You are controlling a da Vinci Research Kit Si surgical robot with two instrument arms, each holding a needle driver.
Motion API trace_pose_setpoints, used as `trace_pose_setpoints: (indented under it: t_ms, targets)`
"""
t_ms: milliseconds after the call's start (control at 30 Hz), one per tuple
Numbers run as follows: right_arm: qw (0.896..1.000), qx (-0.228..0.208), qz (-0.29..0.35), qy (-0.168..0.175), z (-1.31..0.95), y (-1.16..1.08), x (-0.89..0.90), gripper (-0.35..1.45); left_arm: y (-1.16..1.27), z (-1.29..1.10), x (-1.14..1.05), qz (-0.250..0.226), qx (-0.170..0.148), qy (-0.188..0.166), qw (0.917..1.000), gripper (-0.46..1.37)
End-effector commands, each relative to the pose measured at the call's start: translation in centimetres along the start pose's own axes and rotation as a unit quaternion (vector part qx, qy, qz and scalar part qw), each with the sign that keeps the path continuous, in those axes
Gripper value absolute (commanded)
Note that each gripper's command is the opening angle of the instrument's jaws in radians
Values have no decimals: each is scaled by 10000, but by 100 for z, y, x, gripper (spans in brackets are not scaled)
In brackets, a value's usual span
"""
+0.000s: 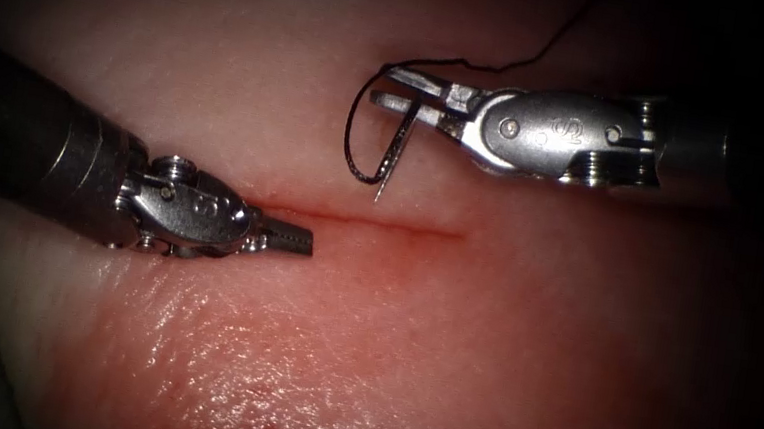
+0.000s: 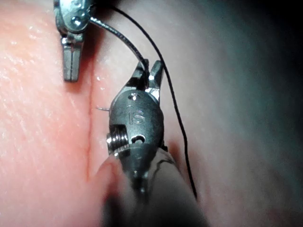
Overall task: Wound Closure
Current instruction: Use the right gripper to throw the needle through the top of the wound
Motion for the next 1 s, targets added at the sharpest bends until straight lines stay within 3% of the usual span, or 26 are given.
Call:
trace_pose_setpoints:
  t_ms: [33, 567, 800, 1000]
  targets:
    - [10000, -36, -4, 1, 0, 0, 0, -35, 0, -1, 0, -4, -30, -2, 10000, -35]
    - [10000, -60, -2, 45, 11, -6, 4, -35, 11, -13, 3, -25, -74, 3, 10000, -35]
    - [10000, -62, -4, 76, 16, -10, 7, -35, 23, -30, -16, 45, -33, -32, 10000, -35]
    - [9999, -24, -5, 134, 25, -11, 7, -35, 12, -53, -26, 75, 157, -84, 9998, -35]
